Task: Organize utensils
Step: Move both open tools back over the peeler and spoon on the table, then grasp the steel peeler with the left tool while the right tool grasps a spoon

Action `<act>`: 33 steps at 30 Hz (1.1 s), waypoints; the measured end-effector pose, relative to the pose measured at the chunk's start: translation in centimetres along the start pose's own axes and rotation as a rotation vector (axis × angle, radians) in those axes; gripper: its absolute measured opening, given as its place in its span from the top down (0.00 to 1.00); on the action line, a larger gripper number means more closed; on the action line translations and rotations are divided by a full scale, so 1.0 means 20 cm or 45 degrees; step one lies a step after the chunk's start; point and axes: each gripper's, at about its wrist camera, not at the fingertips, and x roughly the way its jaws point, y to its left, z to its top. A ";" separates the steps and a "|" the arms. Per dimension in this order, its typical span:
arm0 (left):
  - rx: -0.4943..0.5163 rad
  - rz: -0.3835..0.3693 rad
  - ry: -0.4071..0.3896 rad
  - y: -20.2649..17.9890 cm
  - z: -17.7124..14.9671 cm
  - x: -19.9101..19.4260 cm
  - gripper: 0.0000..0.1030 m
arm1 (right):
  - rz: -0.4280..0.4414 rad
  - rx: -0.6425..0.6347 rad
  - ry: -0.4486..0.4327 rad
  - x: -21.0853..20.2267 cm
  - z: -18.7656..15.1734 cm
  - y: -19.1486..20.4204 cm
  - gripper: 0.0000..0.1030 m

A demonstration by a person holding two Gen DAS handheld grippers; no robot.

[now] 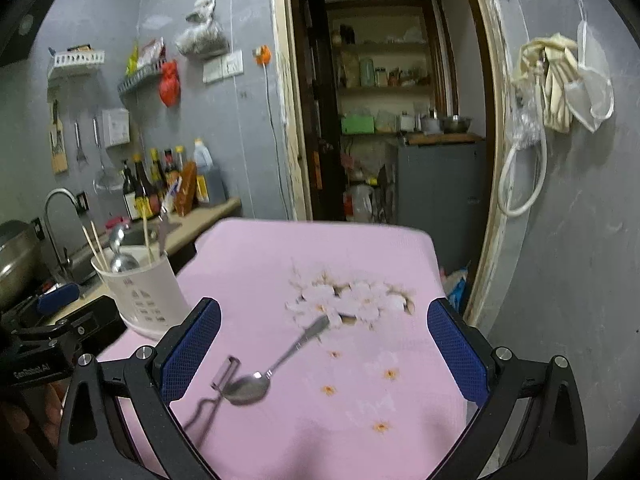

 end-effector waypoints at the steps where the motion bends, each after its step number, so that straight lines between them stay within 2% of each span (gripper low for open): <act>1: -0.002 -0.008 0.029 -0.01 -0.01 0.02 0.01 | 0.001 0.003 0.020 0.02 -0.01 -0.01 0.01; 8: -0.014 -0.088 0.248 -0.04 -0.10 0.20 0.01 | 0.061 0.079 0.241 0.23 -0.11 -0.13 0.02; 13: -0.033 -0.092 0.371 -0.05 -0.16 0.31 0.01 | 0.113 0.129 0.422 0.43 -0.18 -0.18 0.04; 15: -0.022 -0.091 0.414 -0.07 -0.19 0.34 0.01 | 0.144 0.154 0.491 0.51 -0.21 -0.19 0.09; 17: -0.026 -0.096 0.451 -0.07 -0.20 0.38 0.03 | 0.167 0.176 0.539 0.57 -0.23 -0.19 0.19; 19: -0.045 -0.106 0.493 -0.07 -0.22 0.42 0.12 | 0.201 0.189 0.585 0.65 -0.26 -0.18 0.26; 23: -0.096 -0.138 0.584 -0.06 -0.25 0.52 0.31 | 0.249 0.160 0.667 0.79 -0.28 -0.14 0.47; 28: -0.208 -0.209 0.689 -0.03 -0.29 0.65 0.49 | 0.277 0.116 0.701 0.89 -0.27 -0.08 0.55; 33: -0.254 -0.244 0.758 -0.03 -0.29 0.75 0.60 | 0.295 0.101 0.710 0.93 -0.24 -0.05 0.63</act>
